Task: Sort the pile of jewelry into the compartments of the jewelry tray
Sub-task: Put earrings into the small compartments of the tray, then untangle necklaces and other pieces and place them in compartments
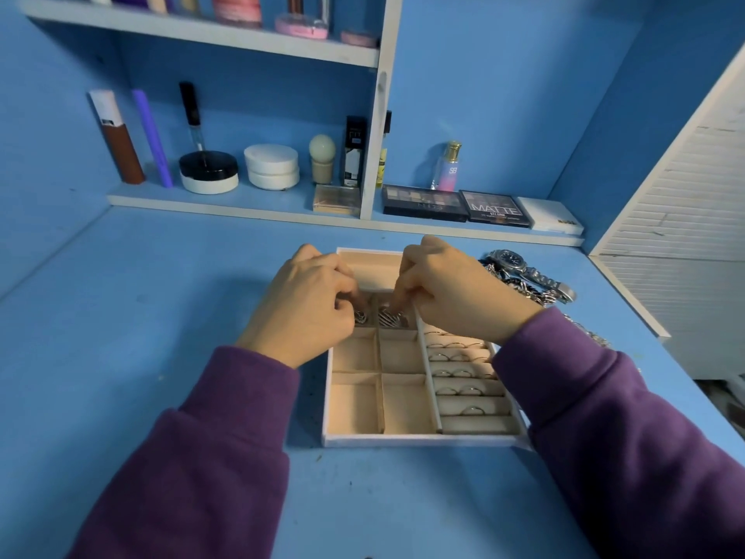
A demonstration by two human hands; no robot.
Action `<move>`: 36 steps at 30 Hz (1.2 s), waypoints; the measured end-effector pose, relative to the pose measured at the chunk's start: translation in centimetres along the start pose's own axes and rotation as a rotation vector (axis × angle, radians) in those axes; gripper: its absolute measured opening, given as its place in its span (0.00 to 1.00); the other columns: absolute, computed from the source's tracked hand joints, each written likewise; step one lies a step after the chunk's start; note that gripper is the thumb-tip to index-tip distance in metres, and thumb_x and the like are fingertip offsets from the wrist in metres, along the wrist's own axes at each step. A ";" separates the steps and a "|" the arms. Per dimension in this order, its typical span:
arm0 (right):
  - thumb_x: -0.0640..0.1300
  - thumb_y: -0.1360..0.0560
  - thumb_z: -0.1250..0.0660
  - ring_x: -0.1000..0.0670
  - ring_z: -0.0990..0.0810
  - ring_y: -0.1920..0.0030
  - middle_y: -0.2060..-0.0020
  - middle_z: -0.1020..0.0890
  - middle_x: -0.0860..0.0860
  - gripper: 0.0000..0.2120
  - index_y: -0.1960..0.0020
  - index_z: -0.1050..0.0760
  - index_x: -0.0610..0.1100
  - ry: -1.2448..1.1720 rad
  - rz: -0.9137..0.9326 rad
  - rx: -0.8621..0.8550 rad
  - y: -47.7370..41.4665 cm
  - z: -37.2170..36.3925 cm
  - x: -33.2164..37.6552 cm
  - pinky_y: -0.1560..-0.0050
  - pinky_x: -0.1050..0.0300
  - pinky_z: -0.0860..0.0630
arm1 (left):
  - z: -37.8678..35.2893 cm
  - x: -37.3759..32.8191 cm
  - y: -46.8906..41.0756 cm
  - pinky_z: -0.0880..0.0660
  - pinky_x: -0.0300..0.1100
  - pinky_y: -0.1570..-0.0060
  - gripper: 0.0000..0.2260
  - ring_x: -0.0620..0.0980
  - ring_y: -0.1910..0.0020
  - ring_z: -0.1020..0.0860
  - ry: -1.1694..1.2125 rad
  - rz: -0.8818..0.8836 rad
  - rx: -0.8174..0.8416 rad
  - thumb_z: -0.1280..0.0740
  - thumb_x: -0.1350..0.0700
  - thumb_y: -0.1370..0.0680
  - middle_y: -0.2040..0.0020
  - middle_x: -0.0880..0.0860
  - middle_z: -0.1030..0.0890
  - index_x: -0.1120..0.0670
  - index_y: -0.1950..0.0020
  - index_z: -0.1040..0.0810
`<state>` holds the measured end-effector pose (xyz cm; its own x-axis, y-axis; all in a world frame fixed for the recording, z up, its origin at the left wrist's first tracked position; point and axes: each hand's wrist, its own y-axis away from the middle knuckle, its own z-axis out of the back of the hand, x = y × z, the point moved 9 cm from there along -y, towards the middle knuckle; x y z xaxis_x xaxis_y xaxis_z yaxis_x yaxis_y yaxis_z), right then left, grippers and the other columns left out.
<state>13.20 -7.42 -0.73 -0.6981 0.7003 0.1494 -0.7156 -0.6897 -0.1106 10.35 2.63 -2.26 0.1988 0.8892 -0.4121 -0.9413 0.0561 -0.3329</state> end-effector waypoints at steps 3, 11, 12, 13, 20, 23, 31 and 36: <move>0.31 0.30 0.42 0.52 0.37 0.52 0.56 0.28 0.52 0.20 0.53 0.17 0.50 0.058 0.029 0.032 0.4 -0.3 0.5 0.54 0.57 0.35 | -0.1 -0.1 0.0 0.35 0.38 0.45 0.14 0.46 0.49 0.34 -0.013 -0.012 0.000 0.40 0.64 0.28 0.50 0.46 0.21 0.54 0.57 0.16; 0.27 0.32 0.46 0.51 0.36 0.53 0.57 0.28 0.49 0.26 0.47 0.19 0.48 -0.042 -0.014 -0.105 2.8 1.5 -0.6 0.53 0.56 0.34 | 0.1 0.2 -0.1 0.33 0.39 0.47 0.14 0.43 0.52 0.37 -0.037 -0.021 -0.050 0.40 0.65 0.28 0.53 0.46 0.22 0.53 0.58 0.15; 0.26 0.33 0.46 0.51 0.35 0.53 0.57 0.28 0.50 0.27 0.48 0.19 0.48 -0.069 -0.031 -0.134 3.5 2.0 -1.3 0.53 0.58 0.34 | 0.1 0.1 -0.1 0.34 0.38 0.49 0.14 0.42 0.52 0.37 -0.037 -0.022 -0.064 0.39 0.65 0.28 0.54 0.45 0.22 0.52 0.58 0.15; 0.25 0.33 0.46 0.51 0.34 0.54 0.58 0.28 0.50 0.26 0.49 0.18 0.48 -0.089 -0.047 -0.153 4.3 2.3 -2.1 0.53 0.62 0.34 | 0.2 0.0 -0.1 0.35 0.37 0.50 0.14 0.42 0.53 0.37 -0.032 -0.026 -0.081 0.39 0.65 0.27 0.56 0.45 0.23 0.52 0.59 0.16; 0.31 0.26 0.39 0.64 0.27 0.65 0.60 0.22 0.48 0.16 0.53 0.18 0.49 -0.169 -0.228 -0.135 11.6 3.9 -8.2 0.64 0.73 0.35 | 0.6 -3.8 0.2 0.38 0.33 0.53 0.12 0.43 0.53 0.35 0.017 -0.113 -0.174 0.36 0.66 0.30 0.57 0.46 0.22 0.50 0.59 0.18; 0.36 0.26 0.36 0.66 0.27 0.66 0.62 0.22 0.51 0.13 0.54 0.19 0.52 -0.208 -0.308 -0.046 14.5 3.7 -10.1 0.64 0.73 0.34 | -0.6 -7.8 0.6 0.38 0.36 0.49 0.12 0.41 0.51 0.37 0.007 -0.204 -0.092 0.35 0.63 0.28 0.53 0.43 0.23 0.48 0.55 0.18; 0.32 0.28 0.35 0.63 0.27 0.63 0.62 0.22 0.52 0.12 0.56 0.18 0.46 -0.282 -0.376 -0.453 17.4 2.5 -12.7 0.63 0.74 0.35 | -6.7 -17.4 1.4 0.35 0.36 0.42 0.13 0.41 0.44 0.31 0.056 -0.460 0.231 0.40 0.58 0.22 0.46 0.42 0.21 0.45 0.41 0.23; 0.32 0.28 0.35 0.61 0.27 0.63 0.63 0.22 0.50 0.11 0.57 0.18 0.45 -0.354 -0.387 -0.656 17.9 2.3 -13.3 0.61 0.73 0.34 | -9.7 -18.1 0.5 0.30 0.45 0.41 0.12 0.48 0.45 0.29 -0.083 -0.462 0.341 0.37 0.57 0.23 0.45 0.47 0.22 0.45 0.41 0.23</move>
<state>9.71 -29.50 -2.46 -0.4293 0.6911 0.5814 -0.8491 -0.0895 -0.5206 8.95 -17.80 -3.20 0.6012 0.7692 -0.2164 -0.7991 0.5782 -0.1646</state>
